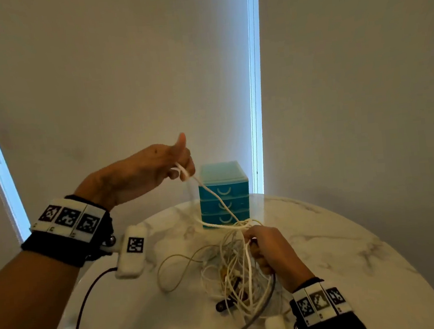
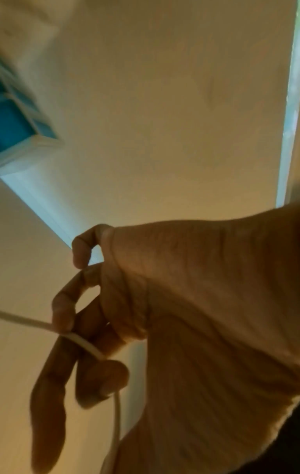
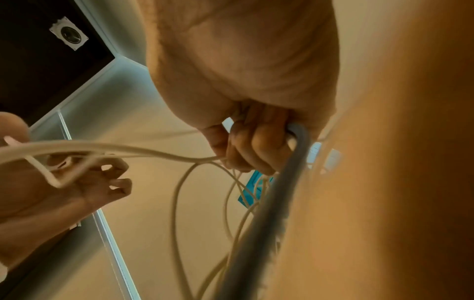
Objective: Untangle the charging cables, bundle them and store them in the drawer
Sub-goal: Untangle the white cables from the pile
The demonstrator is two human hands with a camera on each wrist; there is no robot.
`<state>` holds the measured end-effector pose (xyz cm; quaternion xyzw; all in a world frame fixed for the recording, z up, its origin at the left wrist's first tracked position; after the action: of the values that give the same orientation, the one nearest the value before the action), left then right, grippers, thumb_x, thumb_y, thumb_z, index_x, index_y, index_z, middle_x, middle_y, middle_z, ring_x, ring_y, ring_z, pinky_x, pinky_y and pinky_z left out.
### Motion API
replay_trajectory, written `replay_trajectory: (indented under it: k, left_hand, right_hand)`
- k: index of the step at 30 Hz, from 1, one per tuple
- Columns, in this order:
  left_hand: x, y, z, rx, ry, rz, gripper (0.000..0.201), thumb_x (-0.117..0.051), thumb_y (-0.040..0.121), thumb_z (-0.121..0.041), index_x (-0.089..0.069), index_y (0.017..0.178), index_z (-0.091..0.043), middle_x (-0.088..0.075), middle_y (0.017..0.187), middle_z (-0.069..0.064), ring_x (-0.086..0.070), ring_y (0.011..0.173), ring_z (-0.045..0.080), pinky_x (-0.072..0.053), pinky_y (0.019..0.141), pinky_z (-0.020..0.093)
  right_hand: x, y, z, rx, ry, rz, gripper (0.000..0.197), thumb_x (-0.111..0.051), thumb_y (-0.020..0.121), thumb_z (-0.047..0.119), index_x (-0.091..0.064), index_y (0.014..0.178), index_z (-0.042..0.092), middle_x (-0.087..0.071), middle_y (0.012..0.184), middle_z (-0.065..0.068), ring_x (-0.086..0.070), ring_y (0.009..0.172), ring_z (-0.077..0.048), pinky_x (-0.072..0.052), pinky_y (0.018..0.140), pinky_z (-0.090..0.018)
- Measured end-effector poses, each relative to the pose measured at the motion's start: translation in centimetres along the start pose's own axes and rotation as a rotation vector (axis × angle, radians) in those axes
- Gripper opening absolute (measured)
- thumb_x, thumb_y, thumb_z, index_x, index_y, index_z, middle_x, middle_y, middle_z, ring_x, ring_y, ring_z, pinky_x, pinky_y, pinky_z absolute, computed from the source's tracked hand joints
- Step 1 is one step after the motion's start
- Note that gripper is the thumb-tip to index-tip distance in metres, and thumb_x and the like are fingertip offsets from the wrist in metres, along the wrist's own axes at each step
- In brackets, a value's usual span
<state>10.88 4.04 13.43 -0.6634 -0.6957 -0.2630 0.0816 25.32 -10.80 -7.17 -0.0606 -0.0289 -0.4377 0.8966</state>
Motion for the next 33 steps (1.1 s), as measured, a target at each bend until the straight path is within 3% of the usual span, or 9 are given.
replay_trajectory:
  k: [2,6,9,11,14,17,23,28,33]
  left_hand:
    - [1.1,0.1,0.6,-0.058,-0.405,-0.081,0.056,-0.069,0.086,-0.075,-0.05,0.066,-0.026,-0.055,0.068,-0.001,-0.049,0.084,0.018,-0.035,0.088,0.038]
    - [4.5,0.0,2.8,-0.05,-0.733,-0.412,0.068,-0.057,0.098,-0.072,-0.031,0.054,-0.027,-0.037,0.049,-0.004,-0.05,0.073,0.015,-0.037,0.075,0.034]
    - [7.5,-1.5,4.9,-0.019,-0.729,-0.716,0.069,-0.044,0.102,-0.074,-0.037,0.052,-0.027,-0.044,0.052,-0.004,-0.049,0.068,0.015,-0.03,0.066,0.034]
    - [9.4,-2.3,6.2,0.072,-0.37,-0.8,0.075,-0.034,0.102,-0.078,-0.047,0.053,-0.023,-0.064,0.062,-0.001,-0.055,0.075,0.019,-0.032,0.072,0.037]
    - [9.1,-2.7,11.1,0.527,0.557,-0.411,0.091,-0.032,0.085,-0.097,-0.072,0.063,-0.019,-0.08,0.093,-0.004,-0.068,0.101,0.025,-0.044,0.105,0.049]
    - [7.3,-3.6,15.9,0.779,1.06,-0.069,0.06,-0.054,0.089,-0.085,-0.081,0.098,-0.032,-0.076,0.113,-0.008,-0.067,0.11,0.02,-0.049,0.109,0.053]
    - [-0.5,1.5,6.6,0.077,0.93,-0.515,0.048,-0.053,0.097,-0.075,-0.071,0.087,-0.032,-0.071,0.083,-0.018,-0.066,0.079,0.004,-0.058,0.073,0.035]
    - [-6.6,6.5,8.0,0.323,1.231,-0.213,0.082,-0.034,0.08,-0.101,-0.071,0.081,-0.028,-0.07,0.085,-0.011,-0.066,0.078,0.01,-0.051,0.068,0.029]
    - [-7.9,7.8,11.0,0.425,1.091,0.006,0.05,-0.065,0.092,-0.07,-0.08,0.084,-0.023,-0.075,0.086,-0.01,-0.069,0.087,0.011,-0.057,0.077,0.034]
  right_hand:
    - [-0.4,-0.2,0.2,0.012,0.006,0.03,0.038,-0.056,0.105,0.024,-0.051,0.067,0.021,-0.04,0.047,0.008,-0.029,0.037,-0.009,-0.024,0.04,-0.021]
    - [-1.1,-0.7,0.3,-0.029,0.021,0.103,0.042,-0.058,0.104,0.03,-0.048,0.064,0.024,-0.037,0.049,0.009,-0.026,0.038,-0.009,-0.024,0.039,-0.021]
    - [-1.2,-0.8,0.4,-0.078,0.046,0.141,0.044,-0.057,0.104,0.03,-0.043,0.063,0.024,-0.031,0.05,0.008,-0.021,0.039,-0.009,-0.02,0.038,-0.021]
    - [-0.8,-0.6,0.2,-0.096,0.074,0.118,0.041,-0.057,0.104,0.029,-0.044,0.066,0.023,-0.029,0.05,0.008,-0.019,0.038,-0.009,-0.018,0.038,-0.02]
    - [-0.3,-0.5,-0.1,-0.092,0.138,0.07,0.034,-0.058,0.102,0.026,-0.048,0.07,0.023,-0.03,0.052,0.008,-0.019,0.041,-0.009,-0.017,0.039,-0.02]
    - [-0.5,-0.5,0.0,-0.062,0.118,0.071,0.037,-0.058,0.102,0.025,-0.048,0.067,0.023,-0.033,0.05,0.008,-0.022,0.039,-0.009,-0.02,0.038,-0.02]
    - [-1.3,-0.8,1.2,0.06,0.009,0.055,0.036,-0.056,0.105,0.023,-0.055,0.069,0.021,-0.043,0.049,0.008,-0.031,0.038,-0.008,-0.026,0.042,-0.022]
    - [-1.3,-0.6,1.2,0.073,-0.012,0.044,0.035,-0.053,0.107,0.022,-0.057,0.073,0.02,-0.049,0.047,0.012,-0.037,0.036,-0.004,-0.031,0.042,-0.021]
    - [-1.4,0.5,0.3,0.062,-0.043,0.062,0.036,-0.054,0.109,0.028,-0.059,0.074,0.023,-0.051,0.048,0.012,-0.039,0.034,0.0,-0.033,0.041,-0.018]
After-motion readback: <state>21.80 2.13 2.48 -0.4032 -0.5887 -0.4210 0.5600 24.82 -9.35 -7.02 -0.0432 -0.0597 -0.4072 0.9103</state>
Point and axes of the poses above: each hand's wrist, its own y-axis towards the middle knuckle, its own x-axis out of the back of the hand, z = x × y, the point moved 9 cm from there along y, towards the middle knuckle
